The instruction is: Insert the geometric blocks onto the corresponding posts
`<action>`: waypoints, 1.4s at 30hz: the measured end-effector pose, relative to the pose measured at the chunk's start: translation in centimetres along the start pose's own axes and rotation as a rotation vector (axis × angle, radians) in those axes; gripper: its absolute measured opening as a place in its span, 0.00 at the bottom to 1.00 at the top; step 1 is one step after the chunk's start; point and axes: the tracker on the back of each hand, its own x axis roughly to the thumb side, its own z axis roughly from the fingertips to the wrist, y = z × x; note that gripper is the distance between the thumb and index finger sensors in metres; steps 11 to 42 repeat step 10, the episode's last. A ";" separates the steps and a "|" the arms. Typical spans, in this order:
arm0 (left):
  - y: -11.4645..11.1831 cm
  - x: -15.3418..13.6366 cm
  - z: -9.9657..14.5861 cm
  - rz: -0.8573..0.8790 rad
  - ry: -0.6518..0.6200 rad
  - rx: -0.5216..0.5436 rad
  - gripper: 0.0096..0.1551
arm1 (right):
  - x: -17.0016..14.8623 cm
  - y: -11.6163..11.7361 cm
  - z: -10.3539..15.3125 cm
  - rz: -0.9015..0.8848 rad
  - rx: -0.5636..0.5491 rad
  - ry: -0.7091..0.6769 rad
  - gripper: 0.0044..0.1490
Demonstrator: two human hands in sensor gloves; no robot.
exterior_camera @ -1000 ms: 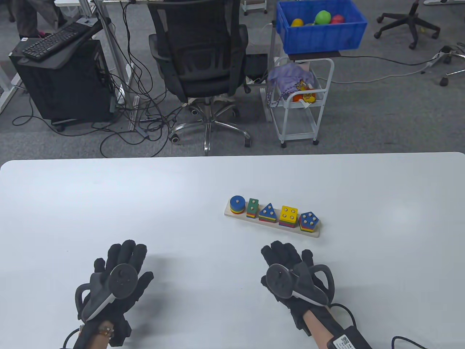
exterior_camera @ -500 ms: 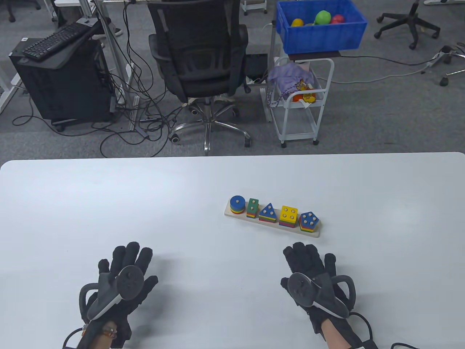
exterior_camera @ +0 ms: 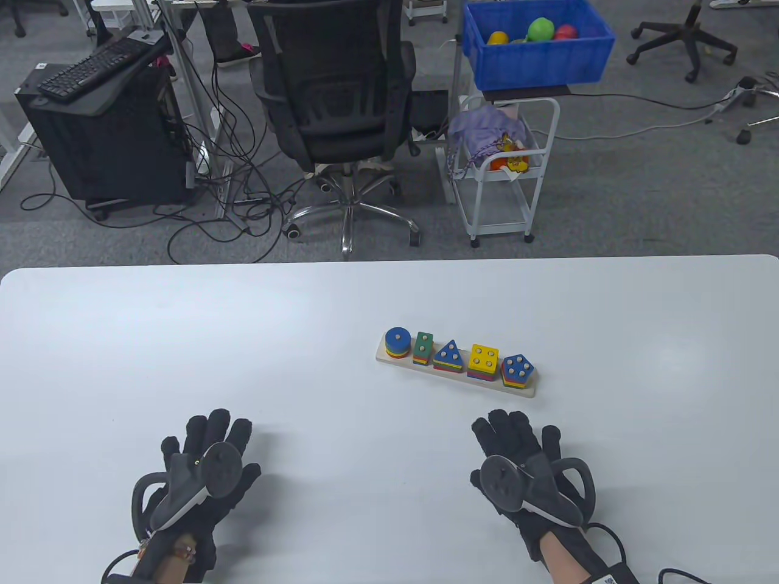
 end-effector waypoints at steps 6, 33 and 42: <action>0.0 0.1 0.1 -0.012 0.008 -0.004 0.44 | 0.7 0.1 0.1 0.032 0.017 -0.023 0.47; -0.1 0.1 0.2 -0.008 0.012 -0.008 0.44 | 1.1 0.1 0.1 0.041 0.023 -0.033 0.47; -0.1 0.1 0.2 -0.008 0.012 -0.008 0.44 | 1.1 0.1 0.1 0.041 0.023 -0.033 0.47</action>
